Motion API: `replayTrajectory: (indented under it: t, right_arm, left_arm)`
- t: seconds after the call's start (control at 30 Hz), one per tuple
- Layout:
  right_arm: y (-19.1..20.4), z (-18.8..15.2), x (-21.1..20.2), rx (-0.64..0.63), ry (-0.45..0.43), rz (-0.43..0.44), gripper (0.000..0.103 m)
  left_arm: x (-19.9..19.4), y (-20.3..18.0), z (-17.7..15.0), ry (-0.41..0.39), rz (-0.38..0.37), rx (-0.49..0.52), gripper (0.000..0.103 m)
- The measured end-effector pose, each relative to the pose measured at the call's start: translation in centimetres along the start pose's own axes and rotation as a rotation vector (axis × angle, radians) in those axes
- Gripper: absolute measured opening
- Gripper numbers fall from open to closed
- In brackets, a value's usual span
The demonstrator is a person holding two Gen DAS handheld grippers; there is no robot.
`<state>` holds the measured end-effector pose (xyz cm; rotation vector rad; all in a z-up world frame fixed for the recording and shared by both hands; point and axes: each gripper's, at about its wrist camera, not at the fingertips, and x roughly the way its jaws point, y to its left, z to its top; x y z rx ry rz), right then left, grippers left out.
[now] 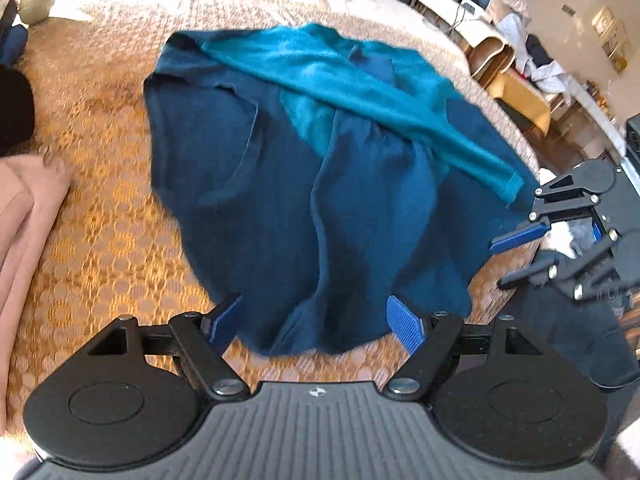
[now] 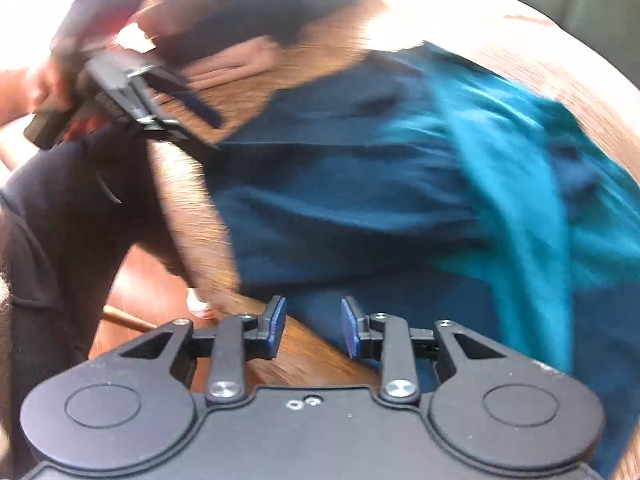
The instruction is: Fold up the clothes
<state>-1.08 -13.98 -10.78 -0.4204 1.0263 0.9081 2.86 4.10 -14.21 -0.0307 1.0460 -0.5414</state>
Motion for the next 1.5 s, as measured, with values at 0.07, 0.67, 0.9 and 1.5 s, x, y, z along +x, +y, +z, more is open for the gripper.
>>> replayTrajectory:
  t: [0.07,0.67,0.9,1.5]
  right_arm:
    - [2.0,0.7,1.2,-0.06,-0.009,0.002,0.103]
    - [4.9,2.7,6.3,-0.185,0.083,-0.073,0.103]
    - [1.3,4.6,4.5,-0.007,0.036,0.009,0.103]
    - [-3.2,6.3,1.4,0.175,-0.082,0.039,0.103]
  left_arm:
    - [0.1,-0.1,-0.6,0.003,0.013,0.015,0.077]
    - [-1.4,-1.5,-2.8,-0.015,-0.064,0.13,0.077]
    - [-1.5,-2.9,-2.5,-0.092,-0.028,0.329,0.077]
    - [3.3,-8.3,-0.5,-0.213,0.06,0.913,0.039]
